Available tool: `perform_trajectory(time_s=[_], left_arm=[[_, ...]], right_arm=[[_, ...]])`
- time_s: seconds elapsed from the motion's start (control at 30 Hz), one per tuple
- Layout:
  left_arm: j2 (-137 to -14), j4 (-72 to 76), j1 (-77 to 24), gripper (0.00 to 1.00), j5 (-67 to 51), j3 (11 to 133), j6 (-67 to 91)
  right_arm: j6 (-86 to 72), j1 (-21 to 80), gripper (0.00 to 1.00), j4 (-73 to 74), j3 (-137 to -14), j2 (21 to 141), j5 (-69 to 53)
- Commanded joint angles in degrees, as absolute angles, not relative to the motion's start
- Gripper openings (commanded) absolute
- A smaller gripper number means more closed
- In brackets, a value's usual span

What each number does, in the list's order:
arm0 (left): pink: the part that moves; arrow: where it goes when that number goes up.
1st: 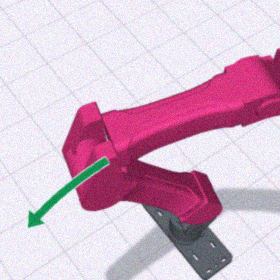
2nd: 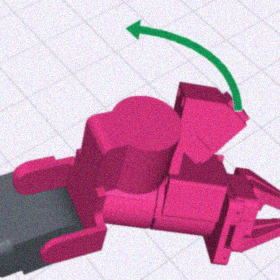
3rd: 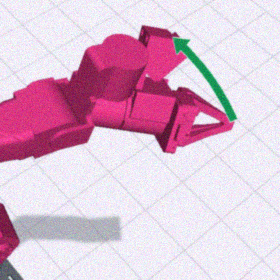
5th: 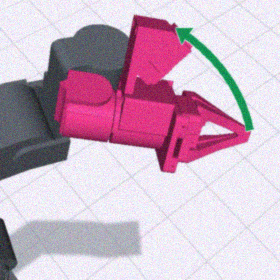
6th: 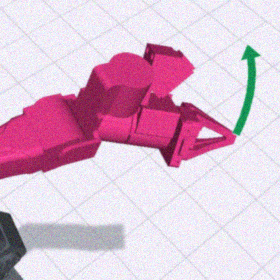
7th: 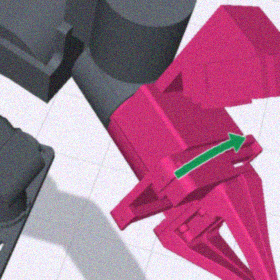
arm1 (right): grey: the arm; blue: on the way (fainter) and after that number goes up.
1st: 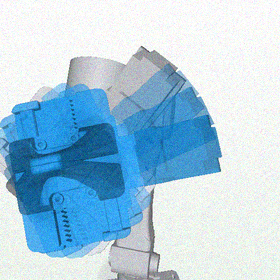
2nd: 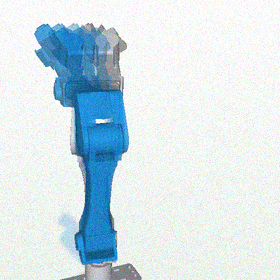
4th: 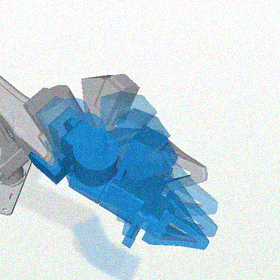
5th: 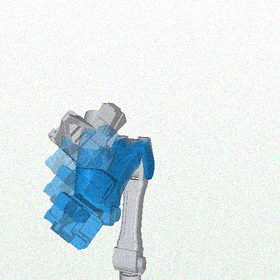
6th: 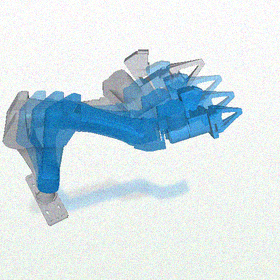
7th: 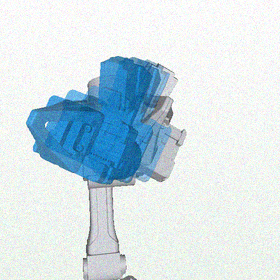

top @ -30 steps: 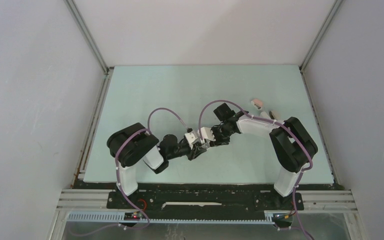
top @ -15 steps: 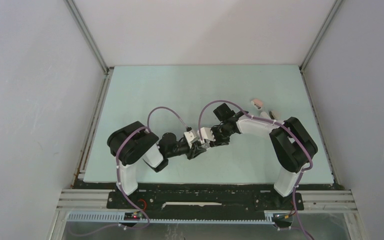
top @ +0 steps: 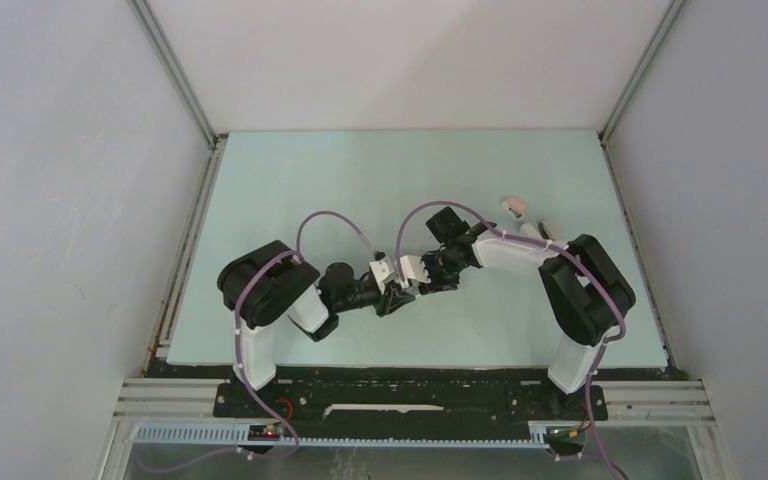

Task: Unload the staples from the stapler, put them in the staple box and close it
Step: Close the staple box at the center of the board.

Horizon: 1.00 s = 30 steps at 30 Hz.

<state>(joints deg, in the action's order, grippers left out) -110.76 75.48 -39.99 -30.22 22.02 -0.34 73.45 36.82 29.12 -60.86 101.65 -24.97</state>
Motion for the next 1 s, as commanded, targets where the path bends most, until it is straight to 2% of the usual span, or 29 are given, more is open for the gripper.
perform_trajectory(time_s=[0.0, 0.27, 0.53, 0.97], left_arm=[[-112.09, 76.02, -40.39, 0.37, -35.25, 23.64, 1.43], [-112.85, 74.7, -39.71, 0.37, -36.9, 24.27, 2.0], [-111.87, 69.67, -39.81, 0.37, -32.71, 23.99, -0.99], [-111.27, 66.8, -39.81, 0.37, -30.86, 23.9, -3.31]], right_arm=[[74.92, 38.58, 0.47, 28.68, -59.47, 101.46, -24.7], [75.72, 38.8, 0.47, 28.74, -58.97, 101.17, -24.59], [74.74, 38.68, 0.6, 28.92, -58.91, 100.84, -24.84], [73.47, 37.49, 0.72, 29.5, -58.9, 99.29, -25.94]])
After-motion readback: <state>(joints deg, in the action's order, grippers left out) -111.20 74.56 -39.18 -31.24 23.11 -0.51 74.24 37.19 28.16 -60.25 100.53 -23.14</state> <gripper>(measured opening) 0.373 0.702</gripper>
